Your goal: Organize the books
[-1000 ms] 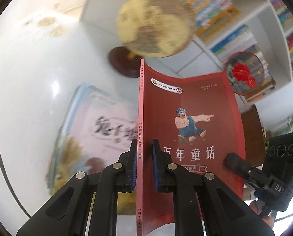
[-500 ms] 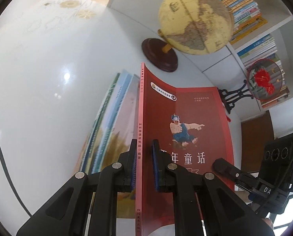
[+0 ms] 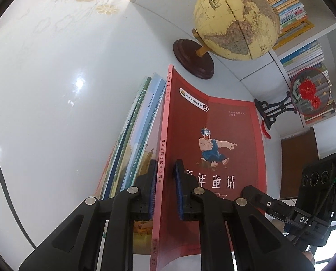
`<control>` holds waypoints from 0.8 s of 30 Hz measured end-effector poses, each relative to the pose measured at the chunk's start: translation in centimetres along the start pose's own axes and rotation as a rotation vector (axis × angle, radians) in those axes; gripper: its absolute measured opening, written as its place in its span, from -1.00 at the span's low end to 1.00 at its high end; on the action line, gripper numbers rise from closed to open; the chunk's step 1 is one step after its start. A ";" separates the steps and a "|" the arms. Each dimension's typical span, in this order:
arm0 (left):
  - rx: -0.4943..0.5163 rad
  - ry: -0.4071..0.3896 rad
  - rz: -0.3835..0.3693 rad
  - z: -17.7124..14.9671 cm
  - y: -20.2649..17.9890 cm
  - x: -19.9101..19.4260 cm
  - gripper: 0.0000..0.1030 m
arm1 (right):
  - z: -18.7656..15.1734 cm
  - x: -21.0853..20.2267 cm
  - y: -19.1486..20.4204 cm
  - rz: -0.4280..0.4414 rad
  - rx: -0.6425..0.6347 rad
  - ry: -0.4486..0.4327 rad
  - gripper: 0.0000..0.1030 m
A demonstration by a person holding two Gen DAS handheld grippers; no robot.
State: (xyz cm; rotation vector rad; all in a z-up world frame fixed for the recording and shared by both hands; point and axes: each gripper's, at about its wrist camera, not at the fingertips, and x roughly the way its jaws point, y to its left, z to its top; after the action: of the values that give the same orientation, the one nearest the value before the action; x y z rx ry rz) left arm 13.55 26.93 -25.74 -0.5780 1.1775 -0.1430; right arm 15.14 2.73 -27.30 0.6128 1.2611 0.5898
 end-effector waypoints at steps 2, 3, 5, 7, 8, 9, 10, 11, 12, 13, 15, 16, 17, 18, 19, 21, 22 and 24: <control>-0.001 0.001 0.002 -0.1 0.2 0.0 -0.76 | -0.2 0.1 -0.2 -0.004 0.007 0.002 -0.88; 0.002 0.002 0.005 -0.2 0.2 0.1 -0.75 | -0.3 0.2 -0.2 -0.006 0.012 0.003 -0.88; 0.014 0.006 0.021 -0.3 0.2 0.1 -0.73 | -0.4 0.4 -0.5 -0.010 0.027 0.004 -0.88; 0.023 0.008 0.030 -0.4 0.1 0.2 -0.72 | -0.6 0.5 -0.7 -0.013 0.039 0.003 -0.88; 0.026 0.008 0.033 -0.4 0.2 0.3 -0.70 | -0.7 0.4 -0.7 -0.015 0.046 0.001 -0.88; 0.027 0.010 0.034 -0.5 0.2 0.3 -0.70 | -0.7 0.4 -0.8 -0.016 0.050 0.001 -0.88; 0.027 0.011 0.035 -0.5 0.3 0.3 -0.68 | -0.8 0.5 -0.9 -0.016 0.057 0.001 -0.88; 0.026 0.013 0.036 -0.5 0.4 0.4 -0.66 | -0.8 0.5 -1.0 -0.018 0.063 0.000 -0.88; 0.025 0.015 0.037 -0.6 0.4 0.4 -0.65 | -0.8 0.5 -1.1 -0.020 0.068 0.001 -0.88; 0.028 0.013 0.036 -0.6 0.4 0.4 -0.65 | -0.8 0.5 -1.3 -0.022 0.073 0.002 -0.88; 0.036 0.012 0.036 -0.7 0.4 0.4 -0.65 | -0.9 0.6 -1.5 -0.026 0.078 0.002 -0.88; 0.038 0.012 0.035 -0.7 0.4 0.3 -0.65 | -1.0 0.6 -1.6 -0.029 0.081 0.001 -0.88; 0.040 0.011 0.036 -0.7 0.3 0.3 -0.65 | -1.1 0.6 -1.6 -0.031 0.084 -0.001 -0.88; 0.043 0.011 0.037 -0.7 0.3 0.3 -0.65 | -1.1 0.5 -1.6 -0.033 0.085 -0.002 -0.88; 0.044 0.011 0.037 -0.8 0.3 0.3 -0.64 | -1.2 0.5 -1.7 -0.036 0.087 -0.003 -0.88; 0.045 0.013 0.041 -0.9 0.3 0.2 -0.63 | -1.3 0.5 -1.6 -0.041 0.092 -0.006 -0.88; 0.047 0.015 0.045 -0.9 0.3 0.2 -0.63 | -1.4 0.5 -1.6 -0.046 0.093 -0.006 -0.87; 0.056 0.018 0.062 -1.0 0.1 0.1 -0.61 | -1.6 0.5 -1.6 -0.055 0.093 -0.006 -0.86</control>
State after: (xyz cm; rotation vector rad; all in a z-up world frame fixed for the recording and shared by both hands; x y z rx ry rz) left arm 12.62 26.62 -26.13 -0.4913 1.2039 -0.1282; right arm 13.82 2.08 -29.08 0.6548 1.3014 0.4850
